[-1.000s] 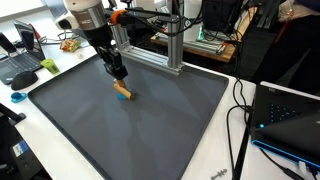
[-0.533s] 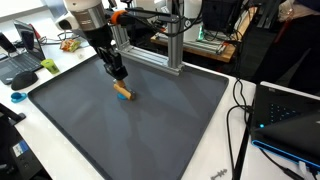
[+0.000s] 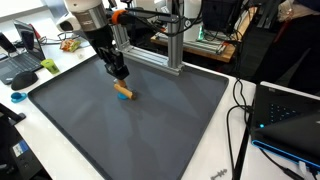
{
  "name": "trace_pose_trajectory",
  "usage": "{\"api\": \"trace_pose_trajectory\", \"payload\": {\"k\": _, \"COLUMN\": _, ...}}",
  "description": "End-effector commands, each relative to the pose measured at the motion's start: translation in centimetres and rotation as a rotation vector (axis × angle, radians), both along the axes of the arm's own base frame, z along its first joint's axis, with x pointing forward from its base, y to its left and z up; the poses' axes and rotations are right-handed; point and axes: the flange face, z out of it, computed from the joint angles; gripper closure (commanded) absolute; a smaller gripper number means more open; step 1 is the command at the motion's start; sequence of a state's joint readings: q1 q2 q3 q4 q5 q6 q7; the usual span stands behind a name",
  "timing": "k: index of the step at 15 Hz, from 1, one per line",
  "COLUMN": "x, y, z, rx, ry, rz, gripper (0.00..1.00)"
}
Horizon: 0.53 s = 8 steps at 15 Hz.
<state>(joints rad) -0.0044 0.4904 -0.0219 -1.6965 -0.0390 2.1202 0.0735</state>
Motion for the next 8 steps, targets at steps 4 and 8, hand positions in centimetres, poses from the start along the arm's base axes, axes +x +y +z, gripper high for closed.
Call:
{"api": "trace_pose_trajectory", "payload": {"k": 4, "x": -0.67, "y": 0.49, "z": -3.01, "rx": 0.021, "ry": 0.089, "rz": 0.04, "gripper": 0.78}}
{"api": "trace_pose_trajectory", "payload": {"k": 8, "x": -0.7, "y": 0.48, "z": -3.16, "rx": 0.016, "ry": 0.101, "rz": 0.047, "gripper": 0.78}}
